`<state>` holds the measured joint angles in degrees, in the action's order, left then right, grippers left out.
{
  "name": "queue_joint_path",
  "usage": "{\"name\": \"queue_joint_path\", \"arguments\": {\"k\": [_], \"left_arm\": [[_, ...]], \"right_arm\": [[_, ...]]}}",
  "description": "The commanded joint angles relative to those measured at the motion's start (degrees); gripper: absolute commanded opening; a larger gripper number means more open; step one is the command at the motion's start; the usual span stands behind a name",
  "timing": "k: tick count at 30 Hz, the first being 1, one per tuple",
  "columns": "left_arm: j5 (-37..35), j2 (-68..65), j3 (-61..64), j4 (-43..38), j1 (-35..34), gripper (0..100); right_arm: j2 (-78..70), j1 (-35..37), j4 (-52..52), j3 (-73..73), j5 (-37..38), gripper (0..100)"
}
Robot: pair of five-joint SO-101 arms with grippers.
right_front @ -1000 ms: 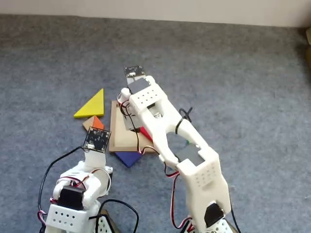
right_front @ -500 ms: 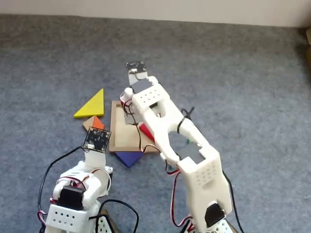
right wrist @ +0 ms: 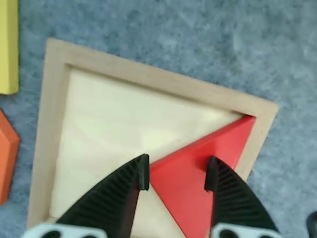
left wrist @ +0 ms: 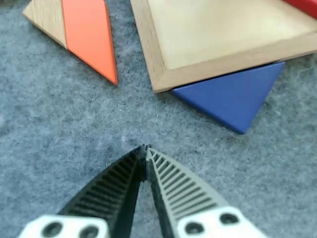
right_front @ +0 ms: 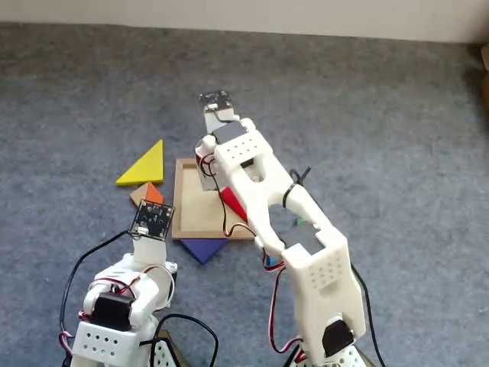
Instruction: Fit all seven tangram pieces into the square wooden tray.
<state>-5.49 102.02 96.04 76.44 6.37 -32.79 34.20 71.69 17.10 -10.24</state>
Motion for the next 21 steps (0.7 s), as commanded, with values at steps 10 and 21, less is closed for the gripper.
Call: {"name": "queue_joint_path", "arguments": {"k": [10, 21], "left_arm": [[-0.4, 0.9, 1.1, 0.4, 1.2, 1], [-0.4, 0.9, 1.1, 0.4, 1.2, 1]], "right_arm": [[22.5, 0.0, 14.5, -2.5, 0.7, 18.4], [43.6, -7.5, 11.6, -30.1, 0.9, 18.4]]}}
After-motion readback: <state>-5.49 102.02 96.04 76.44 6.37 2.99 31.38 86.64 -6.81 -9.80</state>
